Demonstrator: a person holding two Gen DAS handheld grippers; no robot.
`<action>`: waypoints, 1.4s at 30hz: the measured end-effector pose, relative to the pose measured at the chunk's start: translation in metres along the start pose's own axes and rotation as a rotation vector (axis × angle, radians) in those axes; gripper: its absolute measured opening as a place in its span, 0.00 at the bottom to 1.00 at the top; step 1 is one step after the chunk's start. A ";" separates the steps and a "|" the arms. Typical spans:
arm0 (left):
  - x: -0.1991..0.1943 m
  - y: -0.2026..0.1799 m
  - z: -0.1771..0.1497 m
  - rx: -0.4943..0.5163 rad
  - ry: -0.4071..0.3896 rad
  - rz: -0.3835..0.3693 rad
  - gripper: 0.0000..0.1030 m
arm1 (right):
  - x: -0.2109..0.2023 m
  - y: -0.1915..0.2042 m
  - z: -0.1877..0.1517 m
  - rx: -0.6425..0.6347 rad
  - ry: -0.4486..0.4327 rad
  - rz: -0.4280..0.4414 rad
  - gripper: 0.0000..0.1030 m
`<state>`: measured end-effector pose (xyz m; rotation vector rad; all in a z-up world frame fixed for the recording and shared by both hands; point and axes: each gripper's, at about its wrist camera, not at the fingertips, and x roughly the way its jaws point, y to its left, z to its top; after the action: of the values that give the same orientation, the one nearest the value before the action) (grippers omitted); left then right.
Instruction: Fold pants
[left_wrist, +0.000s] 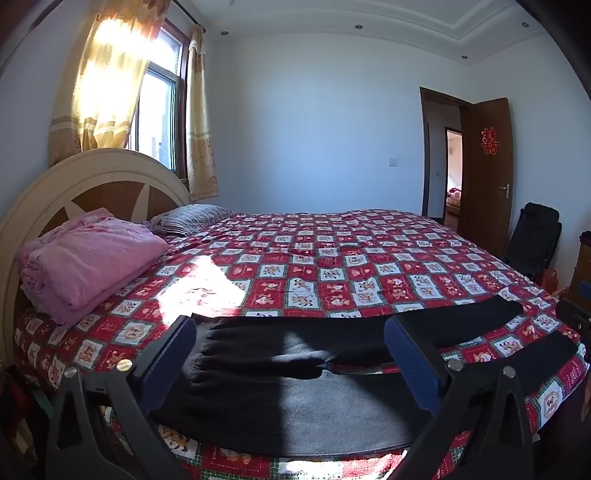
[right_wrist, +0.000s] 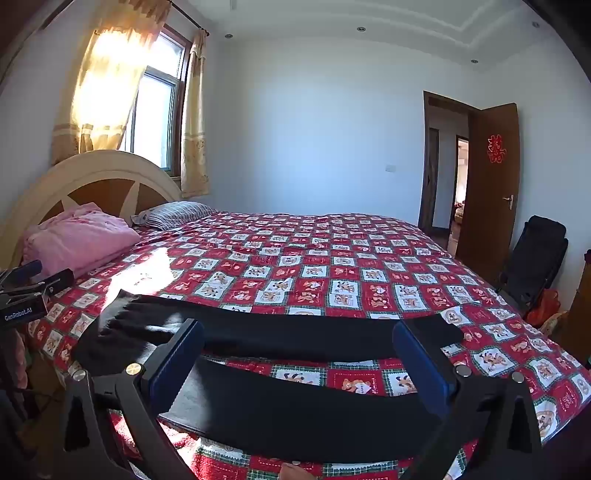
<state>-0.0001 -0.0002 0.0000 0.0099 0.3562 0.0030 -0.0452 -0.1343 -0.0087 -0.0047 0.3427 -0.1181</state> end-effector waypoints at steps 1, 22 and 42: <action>0.000 0.000 0.000 -0.001 0.001 0.001 1.00 | 0.000 0.000 0.000 -0.001 0.002 -0.001 0.99; 0.000 0.000 0.000 -0.003 -0.001 -0.003 1.00 | 0.004 0.001 -0.003 -0.004 0.021 -0.005 0.99; 0.002 -0.001 -0.004 -0.018 0.009 -0.005 1.00 | 0.006 0.003 -0.006 -0.005 0.027 -0.004 0.99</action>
<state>0.0004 -0.0012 -0.0045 -0.0085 0.3655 0.0008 -0.0415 -0.1321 -0.0163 -0.0084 0.3700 -0.1215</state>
